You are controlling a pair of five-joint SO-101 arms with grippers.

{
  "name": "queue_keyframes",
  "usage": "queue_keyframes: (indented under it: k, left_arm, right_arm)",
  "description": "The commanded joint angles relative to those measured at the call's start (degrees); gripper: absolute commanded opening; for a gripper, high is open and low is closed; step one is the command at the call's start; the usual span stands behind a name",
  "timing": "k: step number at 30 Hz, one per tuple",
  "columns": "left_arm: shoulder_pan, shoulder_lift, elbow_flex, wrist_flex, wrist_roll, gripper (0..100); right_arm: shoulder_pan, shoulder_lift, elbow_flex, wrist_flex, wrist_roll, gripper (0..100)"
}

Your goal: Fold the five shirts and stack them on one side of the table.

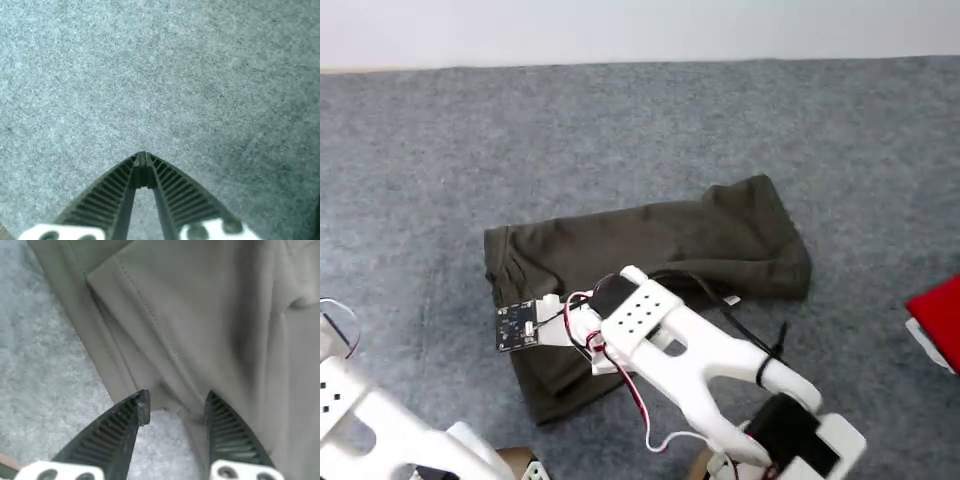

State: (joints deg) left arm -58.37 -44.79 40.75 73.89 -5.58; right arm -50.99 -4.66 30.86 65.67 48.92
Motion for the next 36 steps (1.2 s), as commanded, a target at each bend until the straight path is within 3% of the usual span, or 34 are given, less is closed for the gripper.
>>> queue_keyframes:
  k: [1,16,18,25,36]
  left_arm:
    - [0.3,-1.2,-0.3,-1.2,-0.1,0]
    - [4.7,-1.2,1.3,-1.8,0.3,0]
    - [4.7,-1.2,3.0,-2.8,0.3,0]
    - [4.8,-1.2,4.5,-4.0,0.3,0]
    - [7.2,-1.2,4.7,-4.9,0.3,0]
  right_arm:
    - [-0.7,1.7,-2.8,-0.9,0.7,18.4]
    - [-1.5,10.7,-6.3,-5.6,0.7,18.2]
    - [-1.5,11.5,-8.2,-4.1,0.7,17.4]
    - [-1.5,11.6,-14.6,5.3,0.3,0.9]
    - [-4.4,8.2,-16.1,16.0,-0.8,1.1]
